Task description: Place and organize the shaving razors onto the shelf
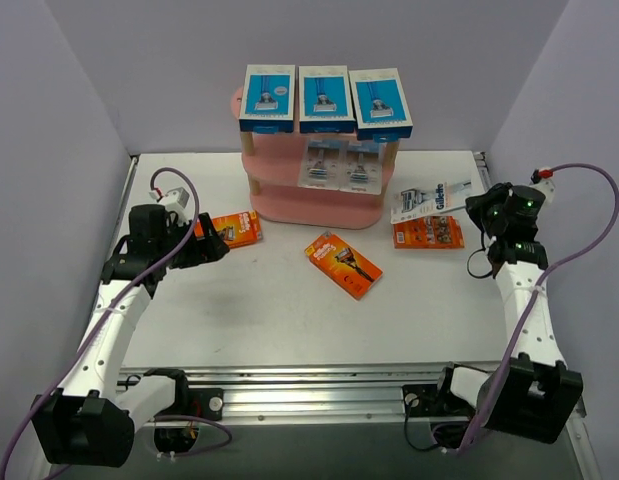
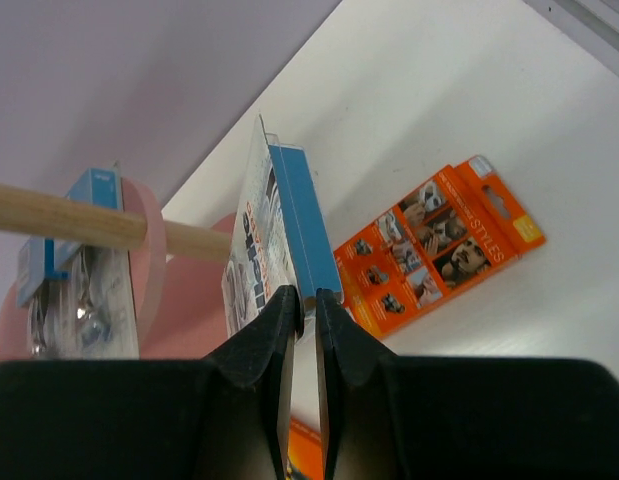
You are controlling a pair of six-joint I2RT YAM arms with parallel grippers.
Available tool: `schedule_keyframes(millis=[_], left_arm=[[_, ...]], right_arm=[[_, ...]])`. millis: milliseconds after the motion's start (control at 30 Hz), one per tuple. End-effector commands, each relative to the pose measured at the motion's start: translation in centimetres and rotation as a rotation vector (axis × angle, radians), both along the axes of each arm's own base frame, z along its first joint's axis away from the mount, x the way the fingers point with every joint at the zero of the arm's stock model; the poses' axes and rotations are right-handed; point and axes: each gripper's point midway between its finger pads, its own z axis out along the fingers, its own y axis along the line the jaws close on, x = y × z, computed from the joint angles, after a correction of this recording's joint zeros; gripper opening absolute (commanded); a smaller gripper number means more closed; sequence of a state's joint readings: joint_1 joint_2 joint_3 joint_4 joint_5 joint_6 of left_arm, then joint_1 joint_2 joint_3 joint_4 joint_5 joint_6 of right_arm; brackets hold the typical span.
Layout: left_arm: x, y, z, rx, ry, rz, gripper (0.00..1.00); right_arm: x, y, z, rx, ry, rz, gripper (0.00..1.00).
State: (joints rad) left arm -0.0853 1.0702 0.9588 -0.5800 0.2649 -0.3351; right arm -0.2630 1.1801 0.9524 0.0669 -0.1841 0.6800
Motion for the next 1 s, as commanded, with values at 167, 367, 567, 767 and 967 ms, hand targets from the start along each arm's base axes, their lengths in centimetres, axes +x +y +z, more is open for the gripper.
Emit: schedule_keyframes(millis=[167, 367, 567, 767, 967], left_arm=[[0.0, -0.6, 2.1, 0.004, -0.092, -0.030, 0.94], [-0.4, -1.1, 3.0, -0.004, -0.130, -0.055, 0.94], [-1.6, -3.1, 4.6, 0.023, -0.210, -0.136, 0.94], [-4.4, -6.5, 6.4, 0.115, -0.325, -0.267, 0.94], [-7.8, -10.4, 6.9, 0.279, -0.394, -0.395, 0.94]], right_arm=[[-5.8, 3.9, -1.0, 0.010, 0.035, 0.136, 0.00], [-8.7, 7.3, -3.1, 0.019, 0.061, 0.240, 0.00], [-10.8, 10.9, -3.5, 0.087, 0.049, 0.337, 0.00], [-11.7, 13.3, -2.4, 0.170, 0.026, 0.378, 0.00], [-12.2, 15.4, -1.2, 0.211, -0.001, 0.442, 0.00]])
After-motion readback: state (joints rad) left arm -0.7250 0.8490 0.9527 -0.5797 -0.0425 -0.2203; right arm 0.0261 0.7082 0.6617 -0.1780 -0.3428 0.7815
